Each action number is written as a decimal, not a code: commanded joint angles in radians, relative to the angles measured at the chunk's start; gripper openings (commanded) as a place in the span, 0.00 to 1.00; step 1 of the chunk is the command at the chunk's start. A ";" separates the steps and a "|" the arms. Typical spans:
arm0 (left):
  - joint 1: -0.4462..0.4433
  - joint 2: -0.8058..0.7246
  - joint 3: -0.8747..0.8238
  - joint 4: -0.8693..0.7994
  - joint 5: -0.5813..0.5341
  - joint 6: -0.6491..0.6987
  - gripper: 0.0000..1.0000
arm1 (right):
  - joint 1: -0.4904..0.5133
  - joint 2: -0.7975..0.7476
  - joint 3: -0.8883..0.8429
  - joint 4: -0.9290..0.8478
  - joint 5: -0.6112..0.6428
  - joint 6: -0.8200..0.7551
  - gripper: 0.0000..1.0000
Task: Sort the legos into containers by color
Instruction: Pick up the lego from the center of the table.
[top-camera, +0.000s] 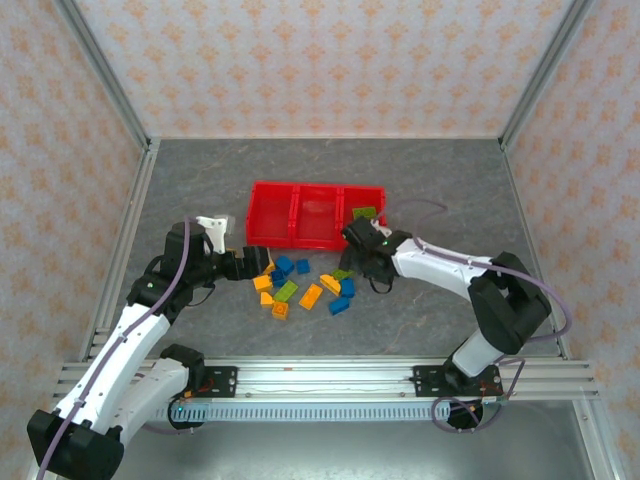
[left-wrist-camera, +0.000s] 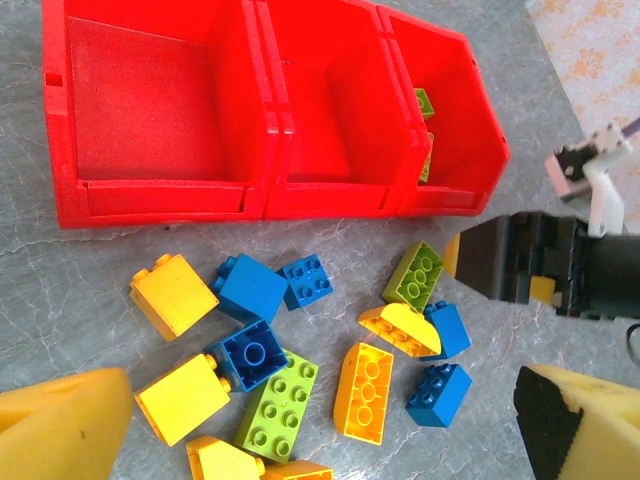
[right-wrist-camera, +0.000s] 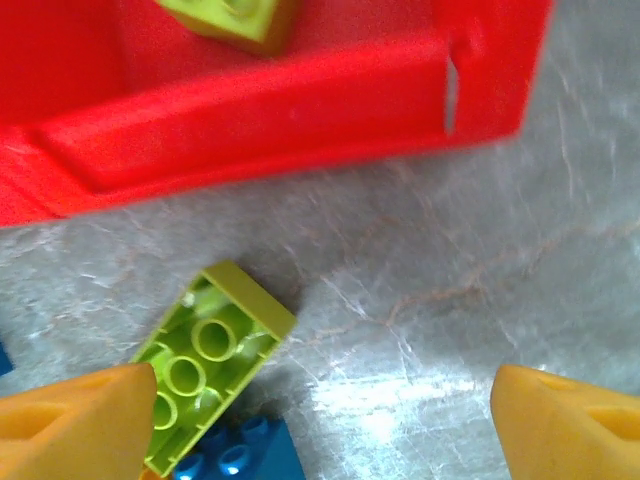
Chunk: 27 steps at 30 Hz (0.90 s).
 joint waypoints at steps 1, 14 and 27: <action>-0.009 -0.015 -0.011 0.027 0.011 -0.001 0.99 | 0.051 -0.047 -0.042 0.127 0.090 0.285 0.86; -0.011 -0.045 -0.014 0.032 0.008 0.000 0.99 | 0.145 0.118 0.081 0.127 0.222 0.458 0.84; -0.018 -0.055 -0.018 0.037 0.009 -0.001 0.99 | 0.145 0.274 0.137 0.068 0.299 0.413 0.78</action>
